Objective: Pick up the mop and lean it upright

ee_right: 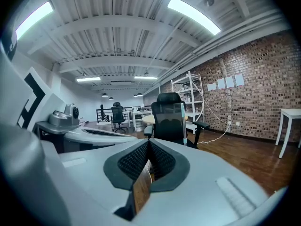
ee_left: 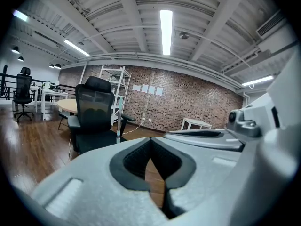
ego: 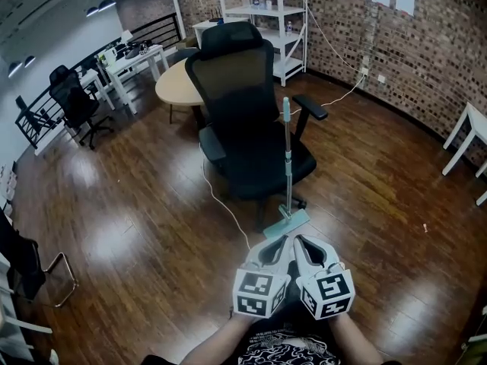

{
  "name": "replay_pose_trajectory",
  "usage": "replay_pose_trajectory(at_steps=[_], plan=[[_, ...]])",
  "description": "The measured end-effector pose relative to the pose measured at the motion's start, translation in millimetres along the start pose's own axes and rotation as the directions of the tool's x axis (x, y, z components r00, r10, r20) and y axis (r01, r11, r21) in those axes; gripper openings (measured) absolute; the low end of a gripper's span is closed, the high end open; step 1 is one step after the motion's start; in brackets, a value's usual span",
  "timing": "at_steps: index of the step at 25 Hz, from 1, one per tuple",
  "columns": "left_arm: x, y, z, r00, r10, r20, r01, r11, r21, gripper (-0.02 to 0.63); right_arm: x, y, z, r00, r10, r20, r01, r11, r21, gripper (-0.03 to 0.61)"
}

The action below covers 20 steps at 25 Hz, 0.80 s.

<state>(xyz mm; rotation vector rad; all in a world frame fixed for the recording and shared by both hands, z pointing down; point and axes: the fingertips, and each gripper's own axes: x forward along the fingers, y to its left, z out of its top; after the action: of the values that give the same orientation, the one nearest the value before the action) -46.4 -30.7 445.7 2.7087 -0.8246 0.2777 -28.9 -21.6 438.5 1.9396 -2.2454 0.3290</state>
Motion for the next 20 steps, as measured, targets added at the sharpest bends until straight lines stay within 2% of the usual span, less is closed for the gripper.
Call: replay_pose_trajectory(at_steps=[11,16,20], plan=[[78,61,22,0.997,0.080,0.018,-0.079,0.996,-0.045,0.003,92,-55,21,0.998,0.065,0.000,-0.065,0.997,-0.030,0.002],[136,87,55,0.992,0.127,0.030,-0.125,0.991,-0.046,0.003,149,-95,45,0.993,0.116,-0.009,-0.117,0.993,-0.036,0.002],[171,113,70,0.986,0.163,0.023,-0.161,0.985,-0.053,0.003,190,-121,49,0.990,0.136,-0.030,-0.137,0.990,-0.033,0.002]])
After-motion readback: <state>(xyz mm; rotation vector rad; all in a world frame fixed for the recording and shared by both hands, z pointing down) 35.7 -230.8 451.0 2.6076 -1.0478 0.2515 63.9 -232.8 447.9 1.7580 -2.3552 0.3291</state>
